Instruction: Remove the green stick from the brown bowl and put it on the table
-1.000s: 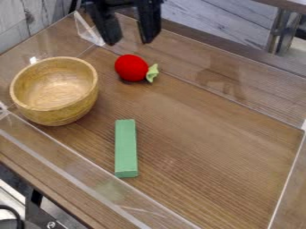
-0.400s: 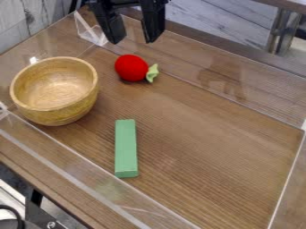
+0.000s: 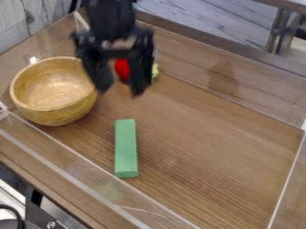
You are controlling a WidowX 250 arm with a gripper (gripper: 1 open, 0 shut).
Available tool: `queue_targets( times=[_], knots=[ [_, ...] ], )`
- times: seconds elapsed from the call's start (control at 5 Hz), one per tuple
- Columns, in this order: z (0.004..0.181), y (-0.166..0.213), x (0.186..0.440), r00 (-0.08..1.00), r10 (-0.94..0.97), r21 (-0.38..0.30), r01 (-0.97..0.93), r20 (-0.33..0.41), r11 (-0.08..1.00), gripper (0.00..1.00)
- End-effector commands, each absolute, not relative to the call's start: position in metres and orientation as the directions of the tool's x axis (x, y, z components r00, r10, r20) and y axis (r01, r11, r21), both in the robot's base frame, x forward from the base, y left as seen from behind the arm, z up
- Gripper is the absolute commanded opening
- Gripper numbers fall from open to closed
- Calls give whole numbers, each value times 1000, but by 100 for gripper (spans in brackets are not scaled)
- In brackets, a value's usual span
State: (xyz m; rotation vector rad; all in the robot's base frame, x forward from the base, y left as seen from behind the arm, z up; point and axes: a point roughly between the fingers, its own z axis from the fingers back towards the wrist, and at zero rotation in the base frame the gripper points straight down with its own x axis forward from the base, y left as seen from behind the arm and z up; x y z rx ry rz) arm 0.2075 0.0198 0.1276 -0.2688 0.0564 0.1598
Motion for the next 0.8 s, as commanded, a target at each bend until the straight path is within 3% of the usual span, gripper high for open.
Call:
queue_targets(
  times=[0.0, 0.2, 0.6],
  knots=[
    [100, 18, 195, 993, 114, -235, -119, -33, 965, 100],
    [67, 16, 191, 993, 120, -224, -119, -11, 967, 100],
    [63, 18, 198, 996, 75, -215, -64, 43, 975, 100]
  ],
)
